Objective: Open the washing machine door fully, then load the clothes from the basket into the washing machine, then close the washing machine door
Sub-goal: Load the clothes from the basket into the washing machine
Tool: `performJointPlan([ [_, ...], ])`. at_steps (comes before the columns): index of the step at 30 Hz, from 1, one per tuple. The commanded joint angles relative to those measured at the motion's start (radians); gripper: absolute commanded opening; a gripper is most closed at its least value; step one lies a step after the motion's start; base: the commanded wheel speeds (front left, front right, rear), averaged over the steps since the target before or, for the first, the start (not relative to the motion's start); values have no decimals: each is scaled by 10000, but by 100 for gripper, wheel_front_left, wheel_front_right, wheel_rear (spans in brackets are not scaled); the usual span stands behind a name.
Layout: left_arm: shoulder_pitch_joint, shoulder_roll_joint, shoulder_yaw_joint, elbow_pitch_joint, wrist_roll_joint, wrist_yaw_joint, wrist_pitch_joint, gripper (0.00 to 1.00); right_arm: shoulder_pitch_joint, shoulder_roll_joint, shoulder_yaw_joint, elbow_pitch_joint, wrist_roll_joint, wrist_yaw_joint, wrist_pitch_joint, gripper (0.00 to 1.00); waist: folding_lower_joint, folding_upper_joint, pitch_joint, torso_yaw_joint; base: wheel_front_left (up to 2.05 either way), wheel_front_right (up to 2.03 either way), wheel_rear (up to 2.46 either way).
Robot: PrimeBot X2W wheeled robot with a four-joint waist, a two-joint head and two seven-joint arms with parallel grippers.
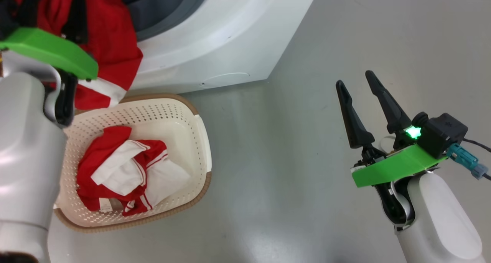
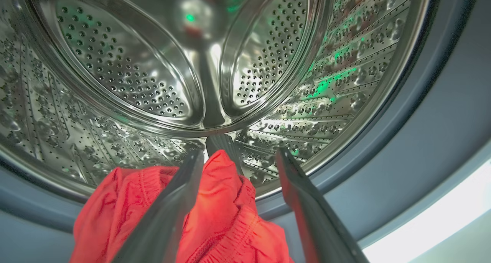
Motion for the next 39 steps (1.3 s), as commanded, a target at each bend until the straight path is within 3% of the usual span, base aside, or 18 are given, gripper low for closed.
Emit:
performJointPlan([
  [1, 243, 445, 329, -508, 60, 146, -90, 100, 361, -35, 137, -217, 6, 16, -48, 100, 0, 0, -140, 119, 0, 0, 0],
  [13, 3834, 759, 1414, -4277, 562, 841, -91, 100, 426, -18, 106, -336, -6, 16, -48, 100, 0, 0, -180, 270, 0, 0, 0],
  [23, 6649, 718, 2422, -6810, 901, 810, -91, 100, 407, -87, 94, -344, 25, 16, -48, 100, 0, 0, -100, 338, 0, 0, 0],
  [29, 7710, 507, 2904, -7714, 1210, 817, -91, 100, 425, -110, 141, -314, 59, 16, -48, 100, 0, 0, -114, 371, 0, 0, 0],
  [39, 8770, -2, 3311, -7967, 1457, 588, -91, 100, 465, -102, 216, -281, 99, 16, -48, 100, 0, 0, -97, 408, 0, 0, 0],
])
